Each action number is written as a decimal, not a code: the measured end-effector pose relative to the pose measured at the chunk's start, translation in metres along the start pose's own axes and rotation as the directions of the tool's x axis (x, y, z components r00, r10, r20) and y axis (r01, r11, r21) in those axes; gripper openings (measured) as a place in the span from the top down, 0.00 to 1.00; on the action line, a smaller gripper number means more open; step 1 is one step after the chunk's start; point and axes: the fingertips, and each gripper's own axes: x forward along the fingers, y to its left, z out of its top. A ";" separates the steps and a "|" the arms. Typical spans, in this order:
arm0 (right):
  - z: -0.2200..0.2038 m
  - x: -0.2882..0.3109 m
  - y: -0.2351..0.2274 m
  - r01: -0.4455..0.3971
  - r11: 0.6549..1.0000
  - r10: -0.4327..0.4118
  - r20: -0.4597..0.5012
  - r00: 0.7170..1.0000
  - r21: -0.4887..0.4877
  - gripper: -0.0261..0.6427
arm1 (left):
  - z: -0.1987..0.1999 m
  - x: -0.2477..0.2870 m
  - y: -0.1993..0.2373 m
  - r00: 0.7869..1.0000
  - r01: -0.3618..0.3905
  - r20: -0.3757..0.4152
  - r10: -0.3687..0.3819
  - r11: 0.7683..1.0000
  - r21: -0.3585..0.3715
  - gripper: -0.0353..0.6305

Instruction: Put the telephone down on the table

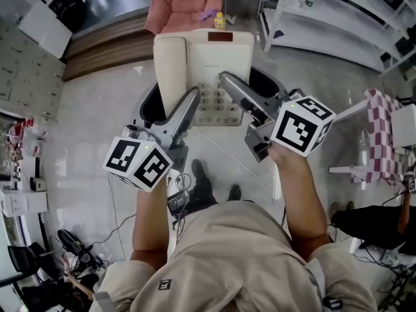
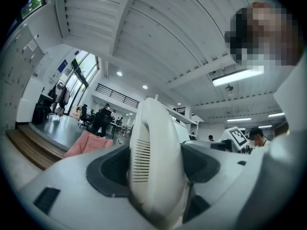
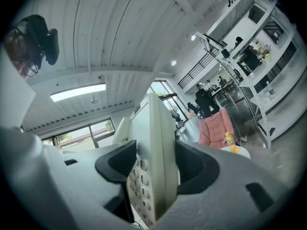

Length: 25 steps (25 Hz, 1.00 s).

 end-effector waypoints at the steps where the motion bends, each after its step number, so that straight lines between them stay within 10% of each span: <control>1: 0.002 0.003 -0.003 0.015 1.000 -0.015 0.004 1.000 -0.004 0.61 | 0.001 0.005 0.004 1.000 0.017 0.001 -0.017 1.000 -0.006 0.47; 25: 0.040 0.136 -0.057 0.169 0.986 -0.169 0.070 0.983 0.001 0.61 | 0.035 0.099 0.135 0.982 0.188 -0.027 -0.189 0.982 -0.034 0.47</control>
